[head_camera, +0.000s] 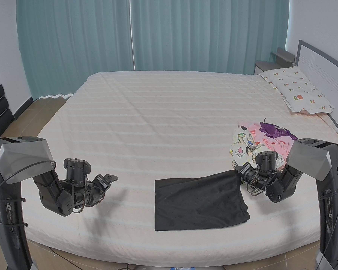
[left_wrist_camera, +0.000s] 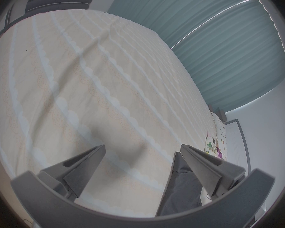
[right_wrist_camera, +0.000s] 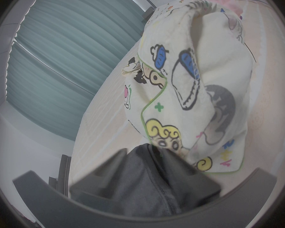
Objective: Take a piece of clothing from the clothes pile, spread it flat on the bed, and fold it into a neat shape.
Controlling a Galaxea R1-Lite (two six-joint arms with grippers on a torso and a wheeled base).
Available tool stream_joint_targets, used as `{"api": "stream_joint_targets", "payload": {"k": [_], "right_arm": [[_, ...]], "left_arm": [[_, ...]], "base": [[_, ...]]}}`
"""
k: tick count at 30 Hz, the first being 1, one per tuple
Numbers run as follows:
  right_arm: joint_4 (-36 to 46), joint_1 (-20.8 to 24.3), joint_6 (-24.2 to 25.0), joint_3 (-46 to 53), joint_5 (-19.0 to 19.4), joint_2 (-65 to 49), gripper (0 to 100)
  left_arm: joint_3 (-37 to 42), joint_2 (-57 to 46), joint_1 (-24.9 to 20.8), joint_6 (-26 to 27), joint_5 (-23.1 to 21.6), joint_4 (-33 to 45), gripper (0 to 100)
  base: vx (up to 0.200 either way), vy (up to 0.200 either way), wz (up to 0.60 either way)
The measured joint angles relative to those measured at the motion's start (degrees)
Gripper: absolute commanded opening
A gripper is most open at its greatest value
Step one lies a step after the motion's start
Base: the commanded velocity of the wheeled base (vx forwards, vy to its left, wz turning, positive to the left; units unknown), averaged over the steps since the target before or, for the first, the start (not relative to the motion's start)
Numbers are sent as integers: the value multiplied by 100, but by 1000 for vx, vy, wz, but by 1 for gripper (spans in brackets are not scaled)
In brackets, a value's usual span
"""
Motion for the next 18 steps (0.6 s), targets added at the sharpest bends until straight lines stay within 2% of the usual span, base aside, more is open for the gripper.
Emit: {"api": "stream_joint_targets", "payload": {"k": [7,11,17,18], "right_arm": [[-24,68,-561,801,34,-542,100],[-33,122,-595,1223,39,-840,100],[-174,286,-586,2127,52,-1240,100],[-205,304,-591,2236,59,-1275,100]], "left_arm": [[0,2,-2,0,0,-2,100],[1,2,-6,0,0,-5,100],[4,2,-17,1,0,-7,100],[4,2,-20,1,0,-7,100]], "base": [[0,0,0],[0,0,0],[-200,0,0],[0,0,0]]}}
